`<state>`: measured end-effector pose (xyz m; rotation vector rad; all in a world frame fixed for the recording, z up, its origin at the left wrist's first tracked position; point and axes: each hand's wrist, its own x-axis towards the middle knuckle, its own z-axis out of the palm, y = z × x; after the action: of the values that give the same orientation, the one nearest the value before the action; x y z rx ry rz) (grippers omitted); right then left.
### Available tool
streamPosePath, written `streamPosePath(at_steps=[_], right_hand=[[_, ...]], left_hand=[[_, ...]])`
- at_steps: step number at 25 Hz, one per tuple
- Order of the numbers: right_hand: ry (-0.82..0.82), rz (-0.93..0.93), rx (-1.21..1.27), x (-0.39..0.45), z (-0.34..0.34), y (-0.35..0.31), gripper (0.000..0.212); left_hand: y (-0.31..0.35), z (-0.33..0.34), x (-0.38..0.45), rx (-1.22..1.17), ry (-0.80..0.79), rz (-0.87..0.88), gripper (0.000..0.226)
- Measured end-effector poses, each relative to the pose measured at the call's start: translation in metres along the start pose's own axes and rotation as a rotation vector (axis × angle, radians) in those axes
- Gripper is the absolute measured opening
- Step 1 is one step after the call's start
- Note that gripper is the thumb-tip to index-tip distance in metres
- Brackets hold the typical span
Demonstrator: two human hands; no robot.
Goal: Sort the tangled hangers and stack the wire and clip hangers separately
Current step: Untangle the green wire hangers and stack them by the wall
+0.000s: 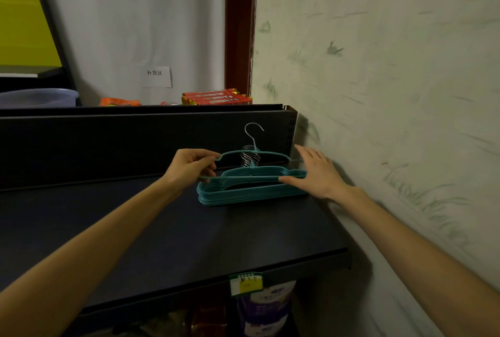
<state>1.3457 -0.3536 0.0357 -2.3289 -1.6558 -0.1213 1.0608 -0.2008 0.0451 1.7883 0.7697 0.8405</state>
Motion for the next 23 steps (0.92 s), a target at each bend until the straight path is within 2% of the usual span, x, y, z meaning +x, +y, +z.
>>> streamPosePath(at_steps=[2,5,6,8,11,13,18,20,23], right_hand=[[-0.012,-0.016,0.090,0.001,0.005,0.006,0.101],[0.133,-0.135,-0.006,0.005,0.015,0.011,0.078],[0.140,-0.141,0.010,0.006,0.016,0.011,0.079],[0.066,-0.125,0.045,0.009,0.021,0.012,0.095],[-0.014,-0.180,0.012,0.008,0.028,0.015,0.104],[-0.008,-0.228,0.005,0.007,0.028,0.017,0.104],[0.030,-0.142,0.181,0.022,0.010,0.015,0.079],[-0.033,-0.122,0.242,0.027,0.006,0.013,0.071],[-0.096,-0.085,0.298,0.028,0.010,0.013,0.071]], left_hand=[[-0.008,0.000,0.004,0.008,0.013,0.013,0.019],[-0.018,0.001,0.008,0.151,0.039,0.065,0.018],[-0.021,0.002,0.008,0.207,0.052,0.072,0.018],[-0.028,0.007,0.007,0.232,0.102,0.068,0.018],[-0.033,0.013,0.005,0.103,0.154,0.024,0.017],[-0.033,0.015,0.003,-0.030,0.155,-0.059,0.018],[-0.032,0.016,0.009,-0.142,0.192,-0.124,0.019],[-0.034,0.015,0.008,0.040,0.227,-0.065,0.020],[-0.040,0.014,0.002,0.512,0.253,0.105,0.017]])
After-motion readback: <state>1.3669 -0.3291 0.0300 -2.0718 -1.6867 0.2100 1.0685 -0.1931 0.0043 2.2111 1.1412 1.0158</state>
